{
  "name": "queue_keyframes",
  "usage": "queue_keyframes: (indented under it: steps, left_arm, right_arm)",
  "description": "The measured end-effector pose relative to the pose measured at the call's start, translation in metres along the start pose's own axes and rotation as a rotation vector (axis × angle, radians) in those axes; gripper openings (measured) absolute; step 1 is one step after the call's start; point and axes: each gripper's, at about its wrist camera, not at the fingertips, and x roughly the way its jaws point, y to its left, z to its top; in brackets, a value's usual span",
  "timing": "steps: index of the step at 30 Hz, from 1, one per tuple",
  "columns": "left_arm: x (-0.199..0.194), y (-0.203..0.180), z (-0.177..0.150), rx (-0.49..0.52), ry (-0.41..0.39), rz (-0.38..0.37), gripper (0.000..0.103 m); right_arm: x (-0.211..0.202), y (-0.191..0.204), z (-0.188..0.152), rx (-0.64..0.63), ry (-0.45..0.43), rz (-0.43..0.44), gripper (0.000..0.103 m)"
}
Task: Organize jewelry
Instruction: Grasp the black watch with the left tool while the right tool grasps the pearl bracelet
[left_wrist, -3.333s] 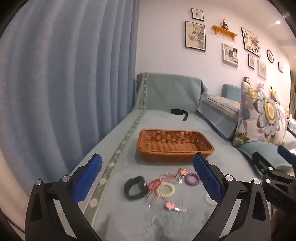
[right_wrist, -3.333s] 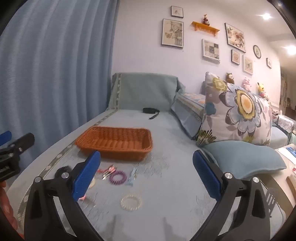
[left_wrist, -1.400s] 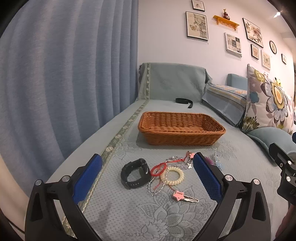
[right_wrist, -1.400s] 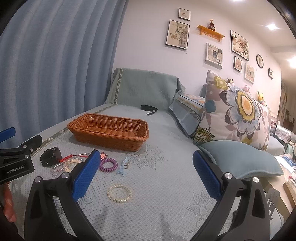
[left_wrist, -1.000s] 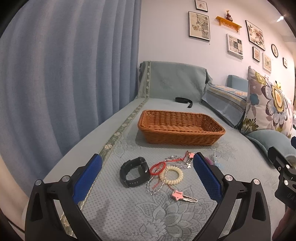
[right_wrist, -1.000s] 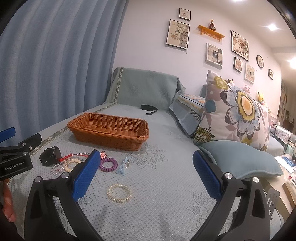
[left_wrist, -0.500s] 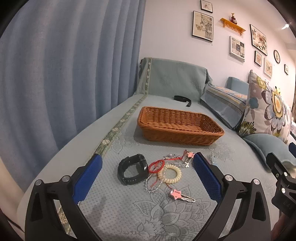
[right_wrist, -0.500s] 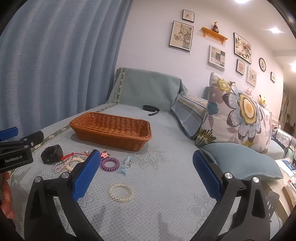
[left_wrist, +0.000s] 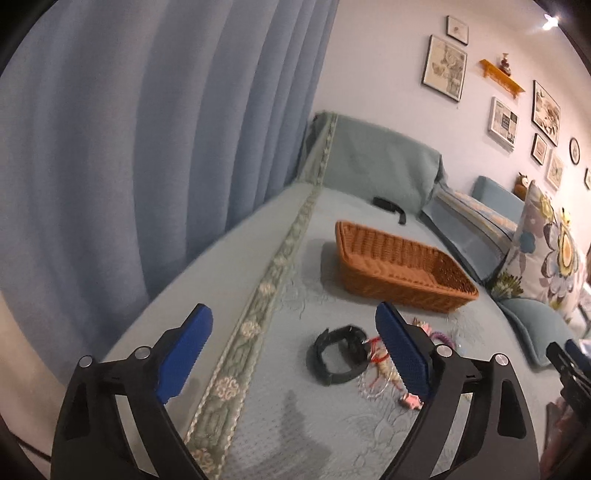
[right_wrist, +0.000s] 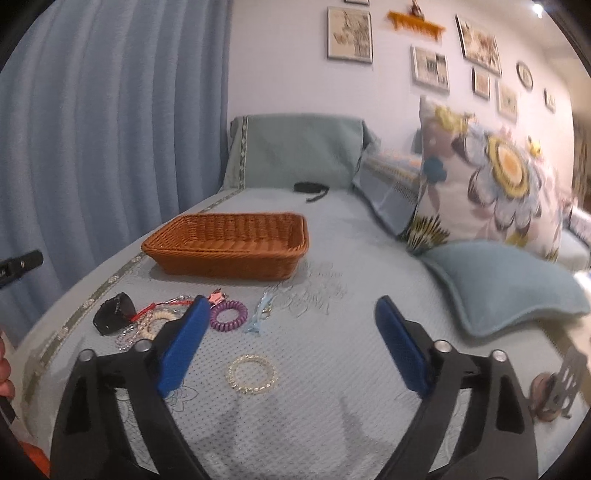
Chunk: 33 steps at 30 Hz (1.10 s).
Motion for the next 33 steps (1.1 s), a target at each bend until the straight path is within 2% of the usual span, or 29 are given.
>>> queue_keyframes:
  steps: [1,3,6,9,12,13,17,19,23,26,28,32,33]
  left_arm:
    - [0.004,0.001,0.001,0.002,0.021,-0.013,0.081]
    - [0.019,0.0,0.003,0.016,0.086,-0.051,0.079]
    - [0.05,-0.003,0.001,0.009,0.193,-0.114,0.073]
    - [0.078,-0.005,-0.007,0.01,0.286,-0.122,0.057]
    - [0.108,-0.006,-0.011,0.02,0.35,-0.126,0.057]
    - [0.113,-0.005,-0.012,0.016,0.36,-0.129,0.056]
    - [0.129,0.003,-0.021,-0.031,0.394,-0.147,0.052]
    - [0.134,0.007,-0.028,-0.048,0.421,-0.154,0.049]
    - [0.138,0.008,-0.033,-0.041,0.44,-0.154,0.048]
    - [0.139,0.008,-0.033,-0.041,0.441,-0.159,0.048]
    - [0.142,0.007,-0.033,-0.035,0.443,-0.149,0.044]
    - [0.145,0.0,-0.034,0.017,0.438,-0.095,0.038]
    - [0.145,-0.003,-0.034,0.036,0.435,-0.083,0.037]
  right_arm:
    - [0.003,-0.001,0.0,0.008,0.011,0.002,0.08]
    - [0.012,-0.006,0.0,0.028,0.044,0.006,0.077]
    - [0.029,-0.01,0.002,0.036,0.106,0.006,0.067]
    - [0.049,-0.017,0.001,0.054,0.185,0.037,0.058]
    - [0.074,-0.02,-0.007,0.065,0.282,0.074,0.046]
    - [0.08,-0.018,-0.01,0.065,0.304,0.087,0.04]
    - [0.102,-0.009,-0.028,0.055,0.392,0.124,0.039]
    - [0.103,-0.005,-0.033,0.049,0.404,0.136,0.039]
    - [0.106,0.005,-0.04,0.015,0.424,0.121,0.039]
    - [0.111,0.009,-0.047,0.004,0.452,0.109,0.036]
    - [0.112,0.011,-0.048,-0.012,0.449,0.094,0.034]
    - [0.114,0.019,-0.051,-0.061,0.444,0.067,0.026]
    - [0.113,0.023,-0.051,-0.079,0.44,0.069,0.019]
